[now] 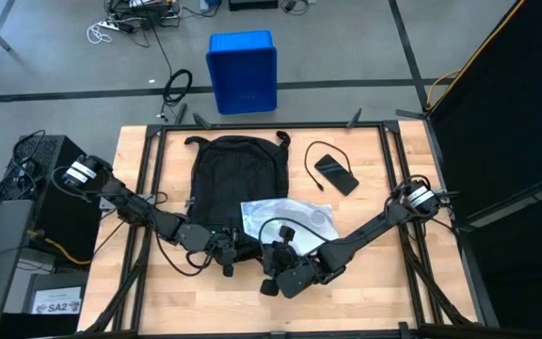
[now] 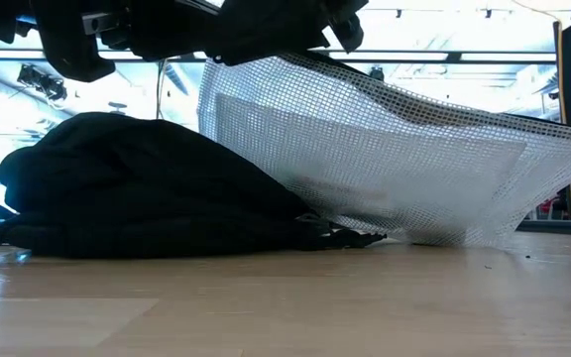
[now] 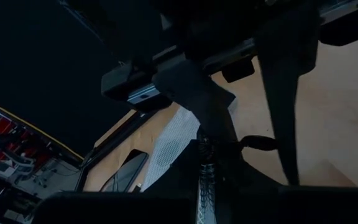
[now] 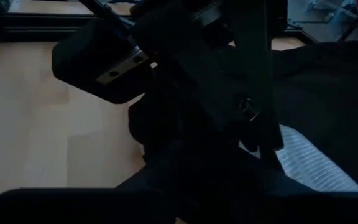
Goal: Unpack backpack
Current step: Open the zip bag
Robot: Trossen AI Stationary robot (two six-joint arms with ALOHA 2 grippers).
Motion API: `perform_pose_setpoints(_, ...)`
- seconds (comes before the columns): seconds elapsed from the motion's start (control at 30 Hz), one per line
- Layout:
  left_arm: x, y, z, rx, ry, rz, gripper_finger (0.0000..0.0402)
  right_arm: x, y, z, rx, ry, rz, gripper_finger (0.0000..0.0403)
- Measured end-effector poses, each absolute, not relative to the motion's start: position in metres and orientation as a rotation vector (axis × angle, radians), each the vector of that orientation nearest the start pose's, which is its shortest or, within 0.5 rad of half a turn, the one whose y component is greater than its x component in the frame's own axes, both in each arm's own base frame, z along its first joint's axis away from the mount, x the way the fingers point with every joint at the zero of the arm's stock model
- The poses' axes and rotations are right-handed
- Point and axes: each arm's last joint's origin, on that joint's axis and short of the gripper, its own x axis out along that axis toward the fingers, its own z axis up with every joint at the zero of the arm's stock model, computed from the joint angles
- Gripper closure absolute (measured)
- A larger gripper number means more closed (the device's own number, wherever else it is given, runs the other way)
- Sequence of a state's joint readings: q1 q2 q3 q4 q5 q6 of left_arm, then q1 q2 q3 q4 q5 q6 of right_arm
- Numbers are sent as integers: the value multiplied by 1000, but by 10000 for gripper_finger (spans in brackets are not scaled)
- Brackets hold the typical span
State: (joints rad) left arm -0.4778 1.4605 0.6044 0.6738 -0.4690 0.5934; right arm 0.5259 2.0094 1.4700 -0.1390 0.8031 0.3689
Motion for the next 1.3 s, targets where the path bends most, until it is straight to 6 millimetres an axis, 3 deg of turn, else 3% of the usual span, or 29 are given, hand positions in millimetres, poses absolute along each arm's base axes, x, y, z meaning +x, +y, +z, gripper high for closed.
perform_pose_setpoints(0.2,262,-121,202,684,166,-61,402,389,207,211,-106,497,-346,394)
perform_pose_setpoints(0.67,262,-121,202,716,173,-54,402,345,225,217,-47,625,-393,402)
perform_pose_setpoints(0.87,260,-124,203,722,166,-63,402,332,223,212,0,700,-455,402)
perform_pose_setpoints(1.07,250,-132,215,750,131,-43,401,313,221,201,35,886,-487,403)
perform_pose_setpoints(1.3,243,-137,219,743,124,-69,401,298,225,200,70,921,-557,403)
